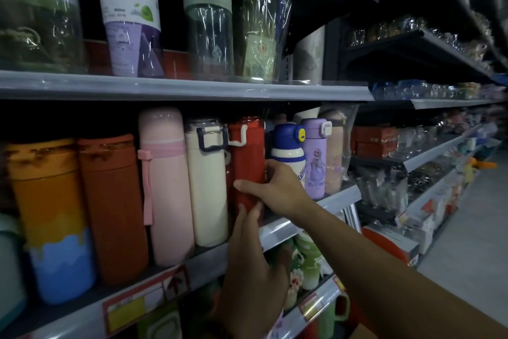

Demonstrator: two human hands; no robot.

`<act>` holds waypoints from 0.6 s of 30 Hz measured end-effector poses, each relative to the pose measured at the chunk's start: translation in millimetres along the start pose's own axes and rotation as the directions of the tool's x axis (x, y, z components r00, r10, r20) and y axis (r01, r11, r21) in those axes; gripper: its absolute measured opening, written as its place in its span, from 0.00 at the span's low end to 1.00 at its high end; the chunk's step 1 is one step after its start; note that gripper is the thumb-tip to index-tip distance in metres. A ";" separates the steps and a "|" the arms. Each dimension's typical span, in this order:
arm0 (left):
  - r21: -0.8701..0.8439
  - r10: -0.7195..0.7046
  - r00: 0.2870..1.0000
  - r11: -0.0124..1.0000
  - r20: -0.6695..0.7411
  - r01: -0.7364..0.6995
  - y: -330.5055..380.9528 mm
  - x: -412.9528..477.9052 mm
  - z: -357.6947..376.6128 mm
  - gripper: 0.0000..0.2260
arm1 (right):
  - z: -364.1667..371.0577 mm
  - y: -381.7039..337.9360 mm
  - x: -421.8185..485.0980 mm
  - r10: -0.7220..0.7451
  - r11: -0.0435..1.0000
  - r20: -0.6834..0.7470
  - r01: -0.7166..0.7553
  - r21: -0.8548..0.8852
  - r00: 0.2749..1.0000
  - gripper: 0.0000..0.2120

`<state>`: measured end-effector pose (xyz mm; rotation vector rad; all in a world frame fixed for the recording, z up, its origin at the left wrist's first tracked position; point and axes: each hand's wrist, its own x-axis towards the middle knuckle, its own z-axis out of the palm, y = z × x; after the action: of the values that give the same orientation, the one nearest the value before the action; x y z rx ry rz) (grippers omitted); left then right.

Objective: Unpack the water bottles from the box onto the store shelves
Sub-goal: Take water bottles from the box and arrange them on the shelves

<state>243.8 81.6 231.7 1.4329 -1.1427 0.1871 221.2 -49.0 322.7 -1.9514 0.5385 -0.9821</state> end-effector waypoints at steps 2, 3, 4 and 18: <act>-0.025 -0.029 0.999 0.999 0.016 0.029 1.9 1.6 -2.0 0.34 | 1.4 0.5 -0.4 -0.013 0.999 -0.035 0.011 -0.047 0.999 0.24; -0.036 -0.044 0.999 0.998 0.027 0.045 1.7 1.9 -3.0 0.34 | 1.8 -0.2 -0.5 -0.001 0.999 -0.035 -0.001 -0.055 0.999 0.24; -0.037 -0.054 0.998 0.998 0.035 0.055 1.0 1.6 -3.6 0.34 | 1.9 -0.6 0.0 0.026 0.999 -0.028 -0.027 -0.045 0.999 0.25; -0.195 -0.168 0.972 0.960 0.166 0.199 -7.7 6.4 -6.8 0.34 | 4.6 7.2 -11.9 0.075 0.996 -0.123 -0.081 -0.048 0.990 0.37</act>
<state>255.9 82.2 232.7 1.3702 -1.1054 -0.1703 217.8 -42.5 310.0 -1.9106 0.7103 -1.0506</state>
